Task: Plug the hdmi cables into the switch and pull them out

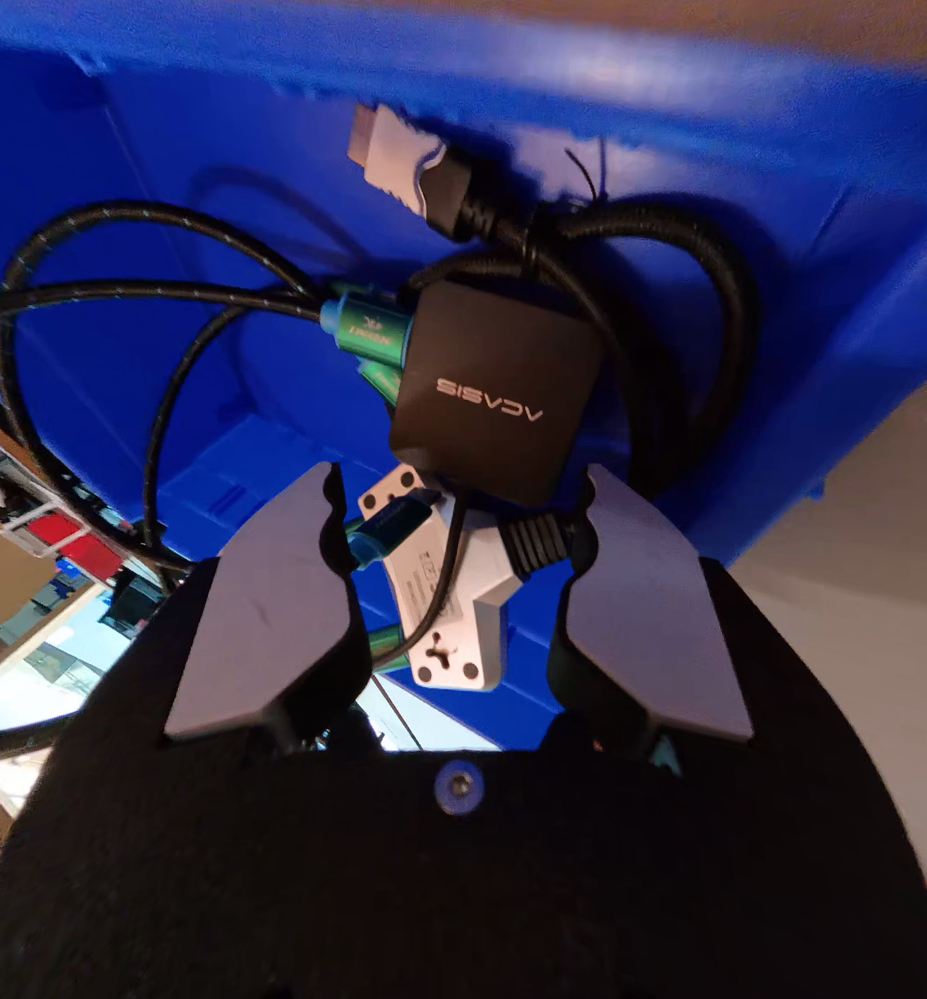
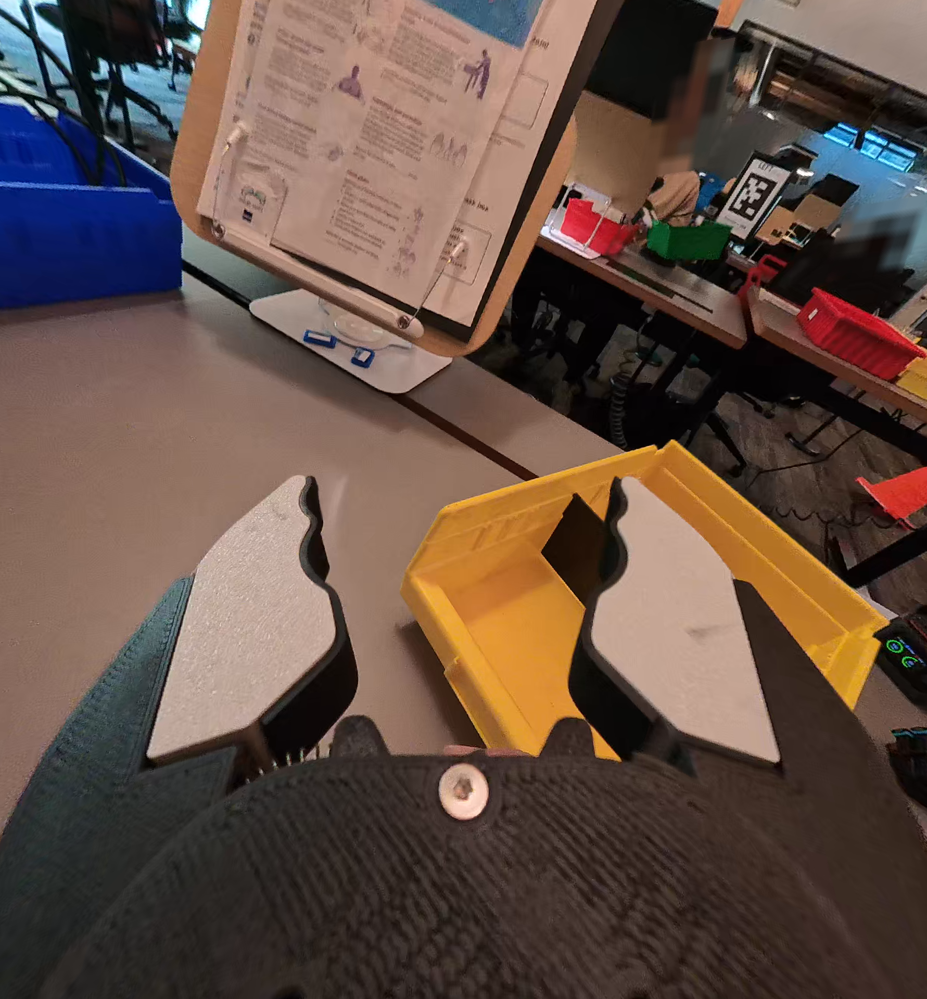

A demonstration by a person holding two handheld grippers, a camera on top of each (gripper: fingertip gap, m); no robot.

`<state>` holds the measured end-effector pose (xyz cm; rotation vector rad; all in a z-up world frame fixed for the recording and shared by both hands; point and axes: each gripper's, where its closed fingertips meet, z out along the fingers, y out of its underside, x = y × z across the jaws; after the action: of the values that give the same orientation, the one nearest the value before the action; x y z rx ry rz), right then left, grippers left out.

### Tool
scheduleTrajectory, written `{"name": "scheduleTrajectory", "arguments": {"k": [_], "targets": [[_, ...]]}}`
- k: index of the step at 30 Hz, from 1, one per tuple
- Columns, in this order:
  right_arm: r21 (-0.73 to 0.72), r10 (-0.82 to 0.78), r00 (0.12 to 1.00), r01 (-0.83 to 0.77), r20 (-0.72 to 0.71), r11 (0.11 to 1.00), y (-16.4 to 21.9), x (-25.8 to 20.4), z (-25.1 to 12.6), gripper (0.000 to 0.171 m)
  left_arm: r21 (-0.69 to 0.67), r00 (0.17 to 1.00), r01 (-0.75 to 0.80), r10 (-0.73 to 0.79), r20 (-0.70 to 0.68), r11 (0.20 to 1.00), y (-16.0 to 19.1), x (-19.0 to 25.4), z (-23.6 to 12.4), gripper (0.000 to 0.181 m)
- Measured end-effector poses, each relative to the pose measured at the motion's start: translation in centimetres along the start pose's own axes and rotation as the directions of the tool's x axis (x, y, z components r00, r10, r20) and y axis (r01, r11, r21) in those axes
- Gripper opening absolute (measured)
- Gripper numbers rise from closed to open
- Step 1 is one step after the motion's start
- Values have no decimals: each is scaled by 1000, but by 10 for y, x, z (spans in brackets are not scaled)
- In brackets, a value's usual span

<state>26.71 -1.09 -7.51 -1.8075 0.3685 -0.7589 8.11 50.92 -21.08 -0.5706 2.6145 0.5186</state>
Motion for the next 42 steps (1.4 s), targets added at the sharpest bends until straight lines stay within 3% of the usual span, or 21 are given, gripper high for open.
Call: {"name": "scheduleTrajectory", "arguments": {"k": [6, 9, 11, 17, 21, 26, 30, 33, 37, 41, 42], "targets": [[-50, 1, 1000, -1, 9, 999, 15, 1, 3, 98, -23, 996, -83, 84, 35, 996, -11, -1, 7, 79], [-33, 10, 999, -9, 36, 999, 12, -4, 4, 97, -97, 986, -164, 167, 26, 982, -8, 2, 15, 79], [-39, -3, 999, 5, 39, 999, 13, -6, 5, 96, -140, 990, -138, 139, -8, 980, -2, 4, 25, 78], [-52, -37, 998, 39, 55, 998, 14, -13, 7, 94, -53, 998, 8, -11, -56, 999, -6, 2, 27, 74], [-12, -28, 993, 29, 117, 999, 8, -26, 7, 93, 53, 997, 46, -49, 57, 998, -8, -16, -11, 74], [98, 27, 948, -60, 318, 993, -22, -77, 8, 92, 193, 952, 57, -112, 284, 980, -19, -46, -105, 74], [143, 99, 837, -206, 539, 968, -53, -144, 8, 93, 342, 922, -45, -93, 375, 939, -70, -36, -178, 74], [102, 197, 700, -361, 686, 927, -72, -197, 6, 92, 404, 921, -201, 31, 389, 892, -130, -1, -206, 73], [-60, 343, 491, -505, 801, 861, -79, -255, 5, 90, 446, 889, -378, 183, 420, 811, -203, 43, -218, 74], [-158, 419, 397, -544, 817, 824, -70, -273, 6, 72, 358, 810, -512, 302, 502, 781, -240, 58, -211, 74], [-168, 428, 386, -550, 817, 818, -67, -273, 6, 56, 333, 787, -541, 327, 523, 772, -246, 59, -209, 74]]}}
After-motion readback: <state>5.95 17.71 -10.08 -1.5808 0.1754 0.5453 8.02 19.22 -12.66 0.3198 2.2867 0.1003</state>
